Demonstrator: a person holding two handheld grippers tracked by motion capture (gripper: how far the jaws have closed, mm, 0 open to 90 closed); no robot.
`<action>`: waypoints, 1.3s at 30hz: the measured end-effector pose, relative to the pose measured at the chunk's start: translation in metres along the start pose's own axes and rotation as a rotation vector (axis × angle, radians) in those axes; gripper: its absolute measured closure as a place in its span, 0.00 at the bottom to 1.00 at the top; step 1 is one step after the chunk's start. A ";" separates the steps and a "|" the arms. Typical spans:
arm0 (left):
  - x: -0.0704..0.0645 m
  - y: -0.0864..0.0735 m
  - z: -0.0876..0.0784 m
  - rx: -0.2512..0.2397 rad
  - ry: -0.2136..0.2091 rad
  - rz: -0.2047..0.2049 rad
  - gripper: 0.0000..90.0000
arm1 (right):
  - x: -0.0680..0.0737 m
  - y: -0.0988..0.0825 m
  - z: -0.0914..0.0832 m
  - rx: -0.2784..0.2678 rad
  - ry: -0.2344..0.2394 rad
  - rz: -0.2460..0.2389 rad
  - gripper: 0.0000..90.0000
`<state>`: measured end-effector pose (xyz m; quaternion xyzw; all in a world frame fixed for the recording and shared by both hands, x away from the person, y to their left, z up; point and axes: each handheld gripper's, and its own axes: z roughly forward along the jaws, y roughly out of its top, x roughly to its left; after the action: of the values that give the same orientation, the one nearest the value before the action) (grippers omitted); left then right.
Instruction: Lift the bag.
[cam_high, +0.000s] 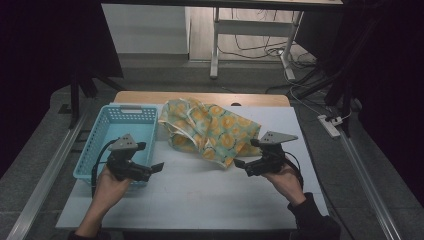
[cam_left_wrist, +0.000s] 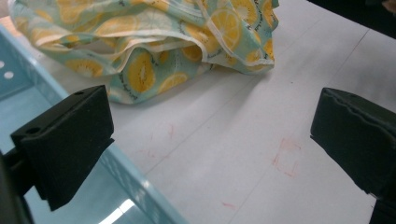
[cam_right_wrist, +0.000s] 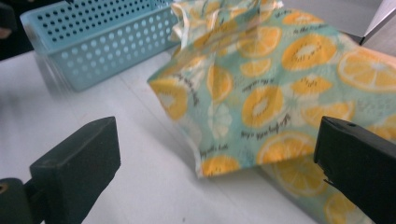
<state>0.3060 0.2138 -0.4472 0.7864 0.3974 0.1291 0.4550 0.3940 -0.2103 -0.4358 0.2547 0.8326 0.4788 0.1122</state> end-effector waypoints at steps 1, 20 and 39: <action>-0.001 -0.003 -0.001 0.001 0.003 -0.004 0.00 | 0.001 -0.003 -0.001 -0.001 -0.001 0.000 0.01; -0.022 -0.072 -0.034 0.002 0.062 -0.081 0.00 | 0.015 -0.071 -0.046 0.021 -0.120 0.057 0.00; -0.024 -0.132 -0.059 0.114 0.206 -0.171 0.00 | 0.023 -0.129 -0.092 0.102 -0.205 0.185 0.00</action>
<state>0.1904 0.2679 -0.5187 0.7569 0.5141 0.1473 0.3757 0.2940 -0.3186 -0.4971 0.3833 0.8131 0.4154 0.1391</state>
